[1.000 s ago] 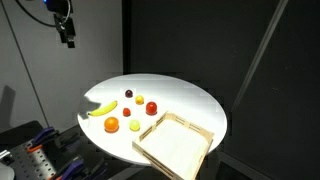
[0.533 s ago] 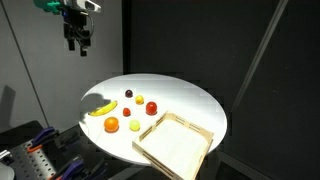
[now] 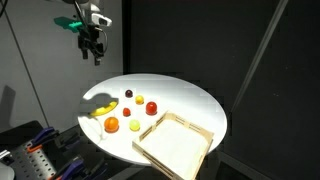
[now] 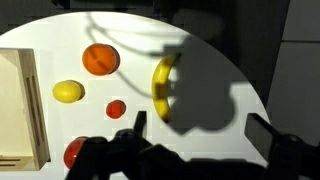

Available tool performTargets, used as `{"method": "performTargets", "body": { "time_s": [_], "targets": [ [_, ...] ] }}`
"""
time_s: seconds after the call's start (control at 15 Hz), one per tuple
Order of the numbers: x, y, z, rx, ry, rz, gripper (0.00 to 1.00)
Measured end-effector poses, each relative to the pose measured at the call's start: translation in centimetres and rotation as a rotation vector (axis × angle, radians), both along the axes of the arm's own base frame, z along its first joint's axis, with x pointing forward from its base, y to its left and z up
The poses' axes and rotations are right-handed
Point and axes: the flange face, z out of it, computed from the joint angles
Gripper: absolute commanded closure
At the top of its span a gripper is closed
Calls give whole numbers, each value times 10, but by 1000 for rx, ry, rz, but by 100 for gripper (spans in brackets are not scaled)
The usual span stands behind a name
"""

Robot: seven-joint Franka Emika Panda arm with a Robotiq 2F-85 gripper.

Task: Place the toy banana on the tray

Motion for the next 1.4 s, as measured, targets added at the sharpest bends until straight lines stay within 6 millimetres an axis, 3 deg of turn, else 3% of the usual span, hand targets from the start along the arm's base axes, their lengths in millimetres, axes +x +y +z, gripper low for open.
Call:
{"method": "performTargets", "body": {
  "time_s": [0.73, 1.4],
  "targets": [
    [30, -26, -71, -69, 19, -6, 0],
    [33, -25, -122, -121, 28, -116, 0]
  ]
}}
